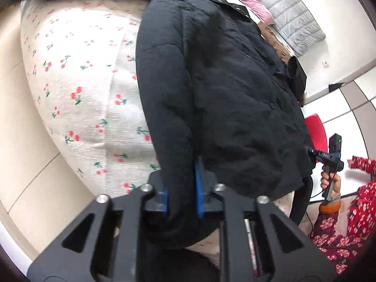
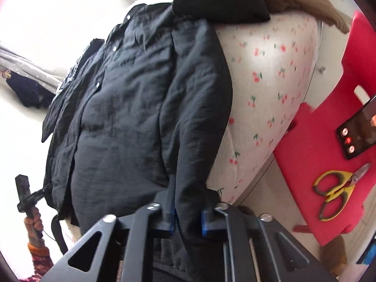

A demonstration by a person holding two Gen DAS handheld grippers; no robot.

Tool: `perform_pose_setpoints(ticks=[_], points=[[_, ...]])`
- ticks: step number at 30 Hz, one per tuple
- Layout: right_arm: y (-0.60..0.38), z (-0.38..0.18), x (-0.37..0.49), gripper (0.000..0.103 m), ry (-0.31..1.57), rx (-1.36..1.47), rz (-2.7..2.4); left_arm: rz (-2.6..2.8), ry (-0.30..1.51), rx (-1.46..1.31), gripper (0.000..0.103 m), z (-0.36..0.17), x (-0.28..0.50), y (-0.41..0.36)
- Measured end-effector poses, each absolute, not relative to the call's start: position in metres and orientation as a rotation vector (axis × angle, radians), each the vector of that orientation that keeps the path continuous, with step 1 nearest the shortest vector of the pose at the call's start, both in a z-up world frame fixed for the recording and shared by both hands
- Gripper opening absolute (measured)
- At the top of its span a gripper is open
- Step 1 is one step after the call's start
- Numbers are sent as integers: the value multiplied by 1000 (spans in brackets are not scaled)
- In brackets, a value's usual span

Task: Fold large clothes

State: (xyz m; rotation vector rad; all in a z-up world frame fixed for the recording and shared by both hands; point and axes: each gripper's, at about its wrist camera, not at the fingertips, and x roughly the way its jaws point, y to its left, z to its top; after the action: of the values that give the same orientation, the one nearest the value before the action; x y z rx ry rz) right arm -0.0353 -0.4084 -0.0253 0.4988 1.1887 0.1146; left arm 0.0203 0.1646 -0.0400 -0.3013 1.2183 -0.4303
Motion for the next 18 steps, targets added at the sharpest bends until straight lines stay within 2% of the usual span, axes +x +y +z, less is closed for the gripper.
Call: perform_pose_setpoints(ticks=[3, 8, 9, 10, 12, 13, 14, 15, 16, 18], points=[[-407, -3, -42, 9, 1134, 460, 68, -432, 1210, -284, 11, -26, 14, 158], [-401, 23, -45, 10, 1126, 311, -53, -486, 1258, -292, 11, -17, -6, 159], [-399, 23, -42, 14, 1147, 271, -72, -465, 1299, -208, 17, -23, -7, 149], [-397, 24, -38, 16, 1164, 235, -83, -424, 1335, -104, 34, -31, -10, 142], [-398, 29, -31, 32, 1160, 178, -128, -357, 1333, -28, 53, -34, -6, 138], [-400, 33, -28, 38, 1146, 153, -155, -338, 1315, -20, 57, -30, -4, 139], [-402, 41, -24, 53, 1124, 130, -182, -312, 1291, -12, 58, -22, 0, 140], [-402, 46, -23, 64, 1099, 121, -194, -283, 1265, 0, 64, -15, 5, 141], [-404, 54, -17, 67, 1073, 122, -198, -254, 1232, 16, 71, -5, 11, 141], [-410, 67, -3, 71, 1050, 150, -197, -222, 1175, 44, 75, 11, 25, 136]])
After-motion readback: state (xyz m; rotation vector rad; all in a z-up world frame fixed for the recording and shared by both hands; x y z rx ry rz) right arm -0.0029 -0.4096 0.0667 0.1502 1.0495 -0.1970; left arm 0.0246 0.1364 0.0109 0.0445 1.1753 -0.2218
